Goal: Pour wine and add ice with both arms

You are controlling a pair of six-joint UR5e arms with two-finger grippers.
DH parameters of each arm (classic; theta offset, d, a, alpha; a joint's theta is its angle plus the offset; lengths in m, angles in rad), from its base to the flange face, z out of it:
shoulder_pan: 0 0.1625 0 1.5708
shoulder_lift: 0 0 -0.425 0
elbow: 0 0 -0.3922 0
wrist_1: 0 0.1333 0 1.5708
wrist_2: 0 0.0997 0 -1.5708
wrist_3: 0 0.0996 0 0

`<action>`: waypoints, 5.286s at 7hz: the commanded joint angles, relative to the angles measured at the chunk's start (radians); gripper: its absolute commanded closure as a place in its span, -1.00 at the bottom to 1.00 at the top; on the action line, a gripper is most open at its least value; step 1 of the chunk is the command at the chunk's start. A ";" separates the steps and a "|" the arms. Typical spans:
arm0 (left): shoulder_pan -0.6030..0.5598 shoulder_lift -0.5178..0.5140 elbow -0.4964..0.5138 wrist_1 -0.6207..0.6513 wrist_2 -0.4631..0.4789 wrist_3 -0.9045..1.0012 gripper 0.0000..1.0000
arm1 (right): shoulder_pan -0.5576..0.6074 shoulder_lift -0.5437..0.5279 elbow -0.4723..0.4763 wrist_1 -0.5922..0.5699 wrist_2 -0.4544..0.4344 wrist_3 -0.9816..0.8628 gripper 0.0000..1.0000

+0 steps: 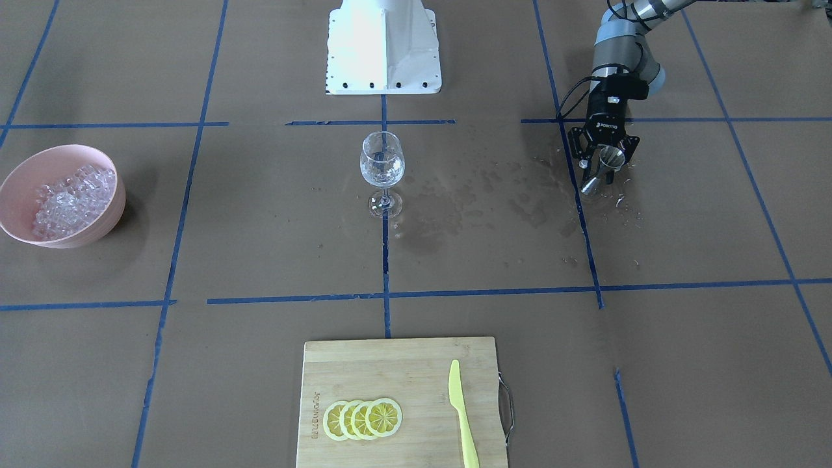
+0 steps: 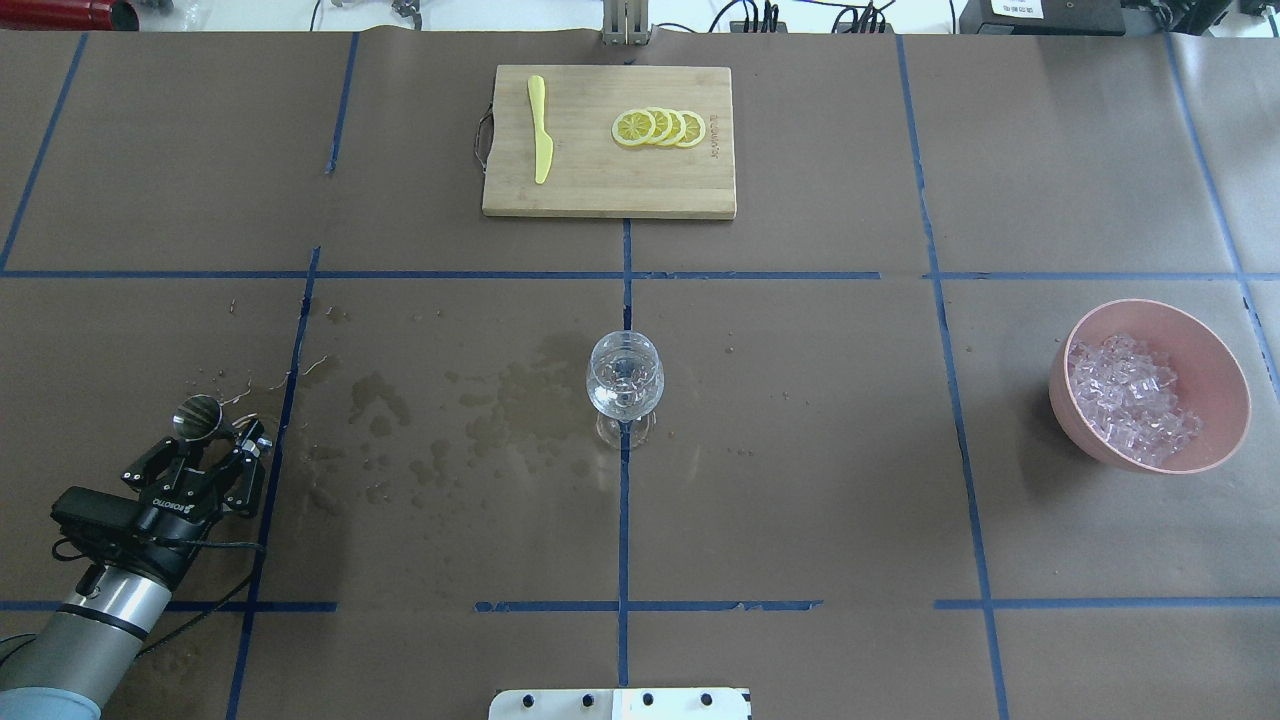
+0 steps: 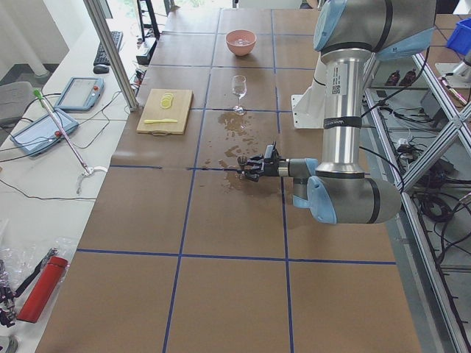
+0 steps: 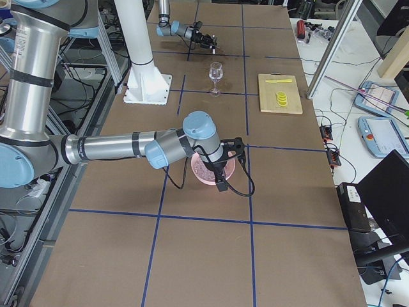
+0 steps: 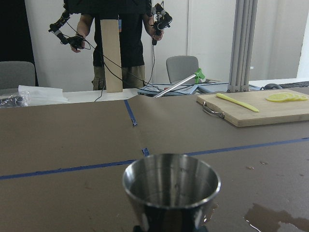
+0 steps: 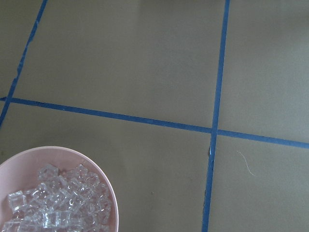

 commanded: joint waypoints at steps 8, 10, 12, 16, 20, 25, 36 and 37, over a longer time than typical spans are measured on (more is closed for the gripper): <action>-0.002 0.007 -0.065 -0.390 0.117 0.344 -1.00 | 0.000 -0.001 0.002 0.000 0.000 0.004 -1.00; -0.002 0.012 -0.155 -0.471 0.107 0.559 -1.00 | 0.000 -0.001 0.002 -0.002 0.000 0.004 -1.00; -0.045 0.030 -0.183 -0.465 0.009 0.609 -1.00 | 0.000 -0.001 0.002 -0.002 0.000 0.004 -1.00; -0.400 0.047 -0.183 -0.249 -0.428 0.609 -1.00 | 0.000 -0.001 0.002 0.000 0.000 0.003 -1.00; -0.854 0.021 -0.191 0.209 -1.042 0.609 -1.00 | 0.000 -0.001 -0.003 0.000 -0.002 -0.002 -1.00; -1.405 -0.013 -0.254 0.854 -1.737 0.798 -1.00 | 0.000 -0.004 -0.006 0.000 -0.003 -0.005 -1.00; -1.544 0.110 -0.391 1.519 -1.908 0.802 -1.00 | -0.065 0.000 0.045 0.000 0.058 0.098 -1.00; -1.544 0.116 -0.401 1.511 -1.910 0.884 -1.00 | -0.128 0.000 0.068 0.015 0.046 0.202 -1.00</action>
